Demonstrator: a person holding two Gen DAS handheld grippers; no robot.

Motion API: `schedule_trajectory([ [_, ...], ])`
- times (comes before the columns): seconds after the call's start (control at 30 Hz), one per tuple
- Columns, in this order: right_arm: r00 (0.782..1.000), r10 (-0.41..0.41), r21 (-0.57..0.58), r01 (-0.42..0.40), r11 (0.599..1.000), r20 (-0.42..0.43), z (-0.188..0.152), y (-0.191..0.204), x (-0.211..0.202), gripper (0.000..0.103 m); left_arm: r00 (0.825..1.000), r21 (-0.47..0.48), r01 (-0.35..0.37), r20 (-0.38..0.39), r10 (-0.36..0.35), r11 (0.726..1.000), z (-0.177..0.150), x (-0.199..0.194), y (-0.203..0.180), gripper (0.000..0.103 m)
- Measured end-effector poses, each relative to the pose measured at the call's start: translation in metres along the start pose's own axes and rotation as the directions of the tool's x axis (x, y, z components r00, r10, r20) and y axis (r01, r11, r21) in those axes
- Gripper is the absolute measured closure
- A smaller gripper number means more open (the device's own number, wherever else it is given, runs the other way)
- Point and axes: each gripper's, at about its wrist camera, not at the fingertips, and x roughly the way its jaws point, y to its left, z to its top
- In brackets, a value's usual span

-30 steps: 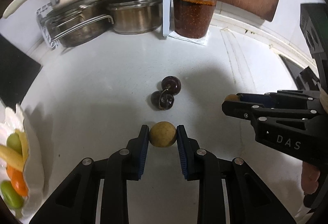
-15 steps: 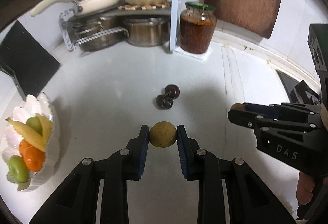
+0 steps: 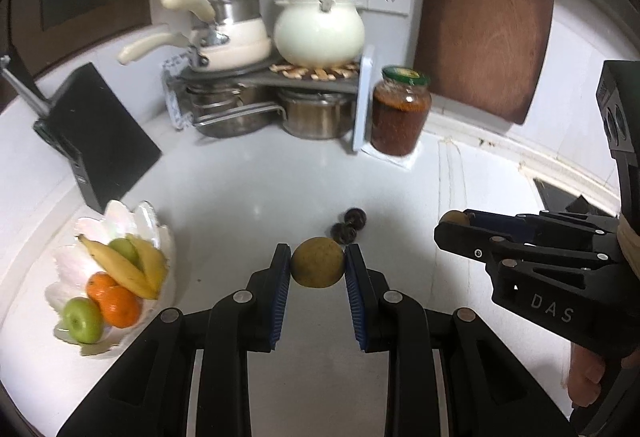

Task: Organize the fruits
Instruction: 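Carry both longans over the glass bowl with both tools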

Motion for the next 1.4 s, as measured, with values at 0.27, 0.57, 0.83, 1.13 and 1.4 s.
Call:
schedule_trajectory([
  [0.27, 0.996, 0.066, -0.075, -0.062, 0.995, 0.052, 0.017, 0.035, -0.007, 0.078, 0.997, -0.053, -0.059, 0.047, 0.062, 0.997, 0.003, -0.025, 0.027, 0.075],
  [0.57, 0.985, 0.153, -0.164, -0.139, 0.977, 0.079, 0.034, 0.083, -0.002, 0.078, 0.982, -0.123, -0.161, 0.083, 0.172, 0.979, -0.001, -0.050, 0.070, 0.075],
  [0.83, 0.969, 0.239, -0.235, -0.219, 0.947, 0.059, 0.050, 0.132, 0.015, 0.078, 0.959, -0.175, -0.249, 0.091, 0.267, 0.953, -0.004, -0.066, 0.110, 0.075],
  [1.13, 0.953, 0.303, -0.279, -0.291, 0.915, -0.001, 0.067, 0.171, 0.043, 0.078, 0.941, -0.230, -0.312, 0.060, 0.334, 0.922, -0.009, -0.069, 0.149, 0.075],
  [1.4, 0.944, 0.325, -0.314, -0.326, 0.891, -0.058, 0.082, 0.201, 0.070, 0.078, 0.935, -0.271, -0.338, 0.011, 0.354, 0.901, -0.009, -0.062, 0.182, 0.075],
])
